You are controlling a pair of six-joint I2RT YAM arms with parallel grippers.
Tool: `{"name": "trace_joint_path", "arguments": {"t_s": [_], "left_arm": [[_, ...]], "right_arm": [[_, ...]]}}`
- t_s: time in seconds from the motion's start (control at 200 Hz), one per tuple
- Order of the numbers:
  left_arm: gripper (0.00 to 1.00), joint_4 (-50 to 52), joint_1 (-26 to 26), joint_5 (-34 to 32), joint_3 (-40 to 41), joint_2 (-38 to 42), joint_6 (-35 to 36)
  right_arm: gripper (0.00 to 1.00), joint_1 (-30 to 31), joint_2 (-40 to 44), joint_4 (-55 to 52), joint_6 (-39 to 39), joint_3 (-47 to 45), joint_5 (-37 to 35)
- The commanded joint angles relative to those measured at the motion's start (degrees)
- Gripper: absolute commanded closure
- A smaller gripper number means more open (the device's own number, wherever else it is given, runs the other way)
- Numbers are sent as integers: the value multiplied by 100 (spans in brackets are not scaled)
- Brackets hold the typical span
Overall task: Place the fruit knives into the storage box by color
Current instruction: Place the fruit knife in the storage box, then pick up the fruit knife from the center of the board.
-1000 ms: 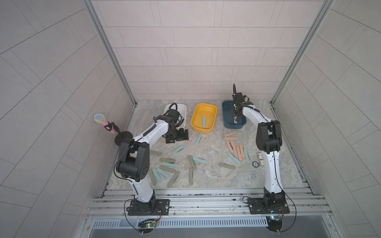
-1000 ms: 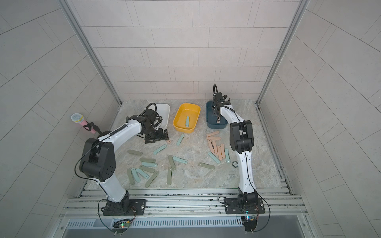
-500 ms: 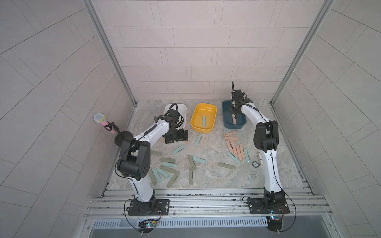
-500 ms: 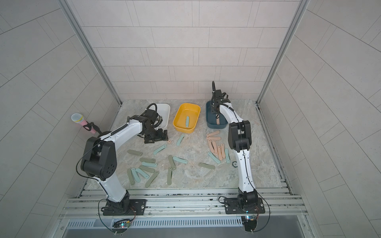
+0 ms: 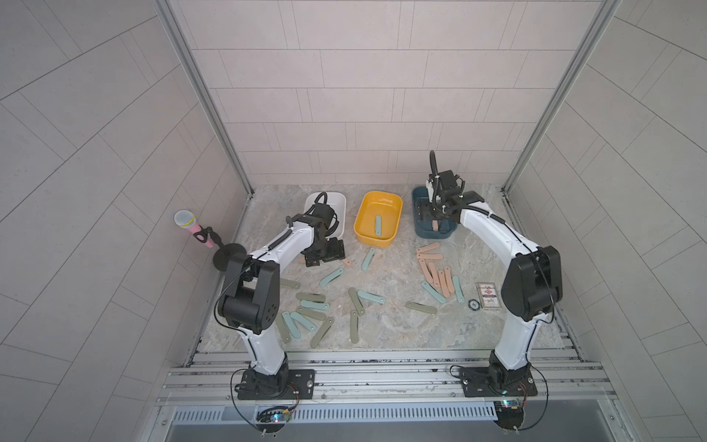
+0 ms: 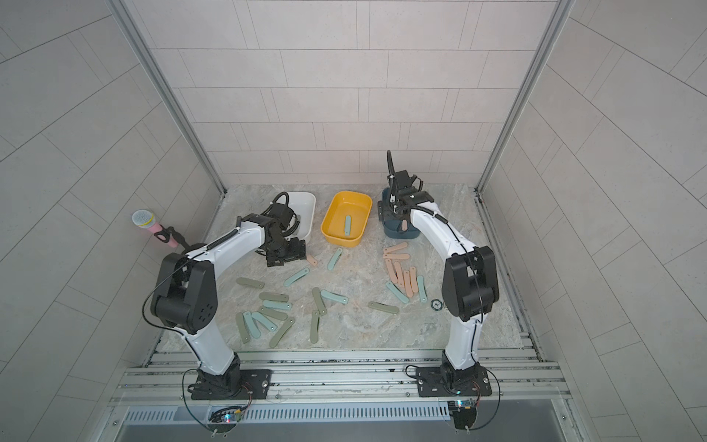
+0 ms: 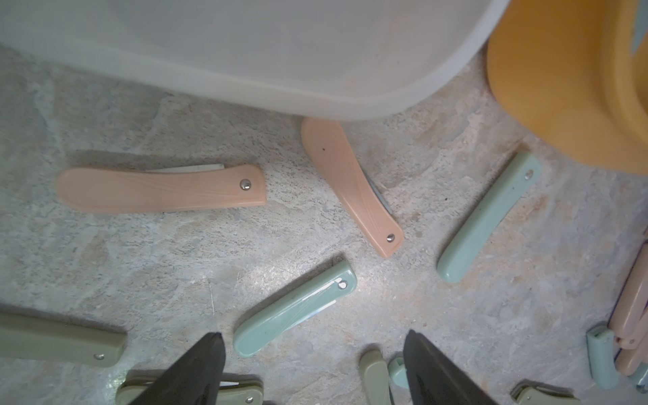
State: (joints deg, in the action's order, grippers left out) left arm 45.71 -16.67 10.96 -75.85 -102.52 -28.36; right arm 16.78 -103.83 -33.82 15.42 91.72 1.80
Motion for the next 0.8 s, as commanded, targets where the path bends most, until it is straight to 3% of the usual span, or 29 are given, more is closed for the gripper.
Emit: {"name": "trace_joint_path", "arguments": {"t_s": [0.0, 0.3, 0.54, 0.791], "left_arm": [[17, 69, -108, -321, -201, -232, -467], [30, 320, -334, -947, -823, -838, -865], [38, 381, -450, -1001, -1372, -1432, -964], [39, 410, -486, -1080, -1560, -1955, -952]], "right_arm": [[8, 219, 503, -7, 141, -767, 31], [2, 609, 1797, 430, 426, -2612, 319], [1, 650, 1841, 368, 397, -2632, 325], [1, 652, 1700, 422, 374, -2569, 443]]}}
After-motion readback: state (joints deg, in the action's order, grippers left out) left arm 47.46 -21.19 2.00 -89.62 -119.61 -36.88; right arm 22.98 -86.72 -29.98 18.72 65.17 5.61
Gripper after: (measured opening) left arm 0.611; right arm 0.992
